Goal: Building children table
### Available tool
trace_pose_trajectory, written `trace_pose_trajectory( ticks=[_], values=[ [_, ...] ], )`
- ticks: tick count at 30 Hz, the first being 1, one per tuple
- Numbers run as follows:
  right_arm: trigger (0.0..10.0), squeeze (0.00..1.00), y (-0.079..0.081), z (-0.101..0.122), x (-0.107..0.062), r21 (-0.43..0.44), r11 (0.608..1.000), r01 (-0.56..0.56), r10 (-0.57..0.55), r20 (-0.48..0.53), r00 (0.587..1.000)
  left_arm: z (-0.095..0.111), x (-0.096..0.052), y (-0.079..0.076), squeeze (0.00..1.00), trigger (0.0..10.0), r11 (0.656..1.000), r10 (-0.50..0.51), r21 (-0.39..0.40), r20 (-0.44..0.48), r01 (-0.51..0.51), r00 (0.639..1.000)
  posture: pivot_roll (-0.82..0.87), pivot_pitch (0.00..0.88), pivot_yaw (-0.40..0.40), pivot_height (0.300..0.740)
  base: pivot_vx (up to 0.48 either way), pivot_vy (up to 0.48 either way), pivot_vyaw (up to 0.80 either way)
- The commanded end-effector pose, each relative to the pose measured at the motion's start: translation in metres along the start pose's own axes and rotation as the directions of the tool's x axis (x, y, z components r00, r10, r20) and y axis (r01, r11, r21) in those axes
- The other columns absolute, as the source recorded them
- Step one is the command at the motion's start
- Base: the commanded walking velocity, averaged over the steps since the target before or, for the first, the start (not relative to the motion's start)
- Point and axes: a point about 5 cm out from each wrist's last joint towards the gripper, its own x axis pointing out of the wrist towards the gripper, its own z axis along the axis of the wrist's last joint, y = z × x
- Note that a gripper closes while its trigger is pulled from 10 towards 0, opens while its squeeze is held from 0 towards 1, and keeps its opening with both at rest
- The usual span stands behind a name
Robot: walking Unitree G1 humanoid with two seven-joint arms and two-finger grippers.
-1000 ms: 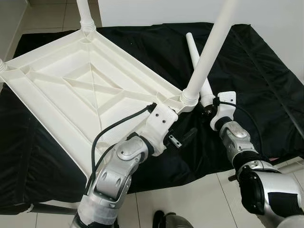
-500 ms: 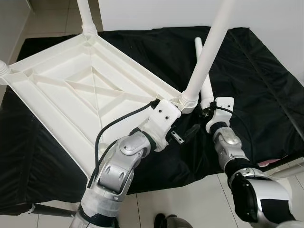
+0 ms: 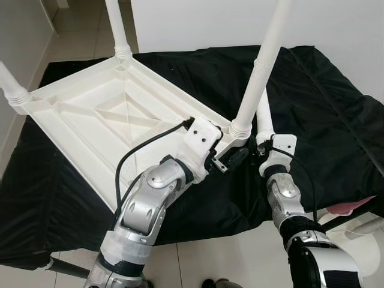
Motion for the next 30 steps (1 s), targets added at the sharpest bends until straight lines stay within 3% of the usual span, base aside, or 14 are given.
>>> trace_pose_trajectory(
  ticks=[1,12,13,14,15,20,21,27,30],
  values=[
    [10.0,0.00,0.000,0.005,0.000,-0.010,1.000,0.010,-0.009,0.043,0.999,0.000,0.002,0.000,0.00,10.0,1.000,-0.008,-0.002,0.007,0.008,1.000,0.03,0.030,0.000,0.740,0.000,0.000,0.00],
    [10.0,0.00,0.000,0.003,-0.005,-0.049,0.997,0.052,-0.050,0.043,0.998,0.000,0.005,0.000,0.00,10.0,1.000,-0.027,-0.002,0.018,0.027,0.999,0.01,0.023,0.015,0.740,0.000,0.000,0.00],
    [7.9,0.00,0.000,0.003,-0.006,-0.061,0.997,0.051,-0.048,0.050,0.998,0.000,0.005,0.000,0.00,10.0,1.000,-0.027,-0.004,0.020,0.028,0.999,0.01,0.022,0.016,0.740,0.000,0.000,0.00],
    [7.9,0.00,0.000,0.003,-0.006,-0.061,0.997,0.051,-0.048,0.050,0.998,0.000,0.005,0.000,0.00,10.0,1.000,-0.027,-0.004,0.020,0.028,0.999,0.01,0.022,0.016,0.740,0.000,0.000,0.00],
    [0.0,0.00,0.001,0.004,-0.007,-0.067,0.997,0.037,-0.033,0.065,0.997,0.000,0.006,0.000,0.00,10.0,1.000,-0.028,-0.005,0.021,0.028,0.999,0.01,0.022,0.016,0.740,0.000,0.000,0.00],
    [0.0,0.00,0.002,0.008,-0.007,-0.111,0.993,0.030,-0.020,0.086,0.996,0.001,0.006,0.000,0.00,10.0,1.000,-0.029,-0.009,0.024,0.029,0.999,0.01,0.021,0.015,0.740,0.000,0.000,0.00],
    [10.0,0.00,0.001,0.013,-0.005,-0.143,0.989,0.039,-0.023,0.113,0.993,0.001,0.006,0.001,0.00,10.0,1.000,-0.030,-0.009,0.026,0.030,0.999,0.01,0.021,0.013,0.740,0.000,0.000,0.00],
    [10.0,0.00,-0.004,0.028,0.000,-0.230,0.971,0.070,-0.026,0.189,0.982,0.002,0.004,0.007,0.00,10.0,1.000,-0.025,-0.003,0.029,0.026,0.999,0.01,0.019,0.004,0.740,0.000,0.000,0.00],
    [10.0,0.00,-0.006,0.021,-0.001,-0.190,0.979,0.070,-0.043,0.143,0.989,0.002,0.003,0.008,0.00,10.0,1.000,-0.022,0.000,0.027,0.022,0.999,0.01,0.017,0.001,0.740,0.000,0.000,0.00]
  ],
)
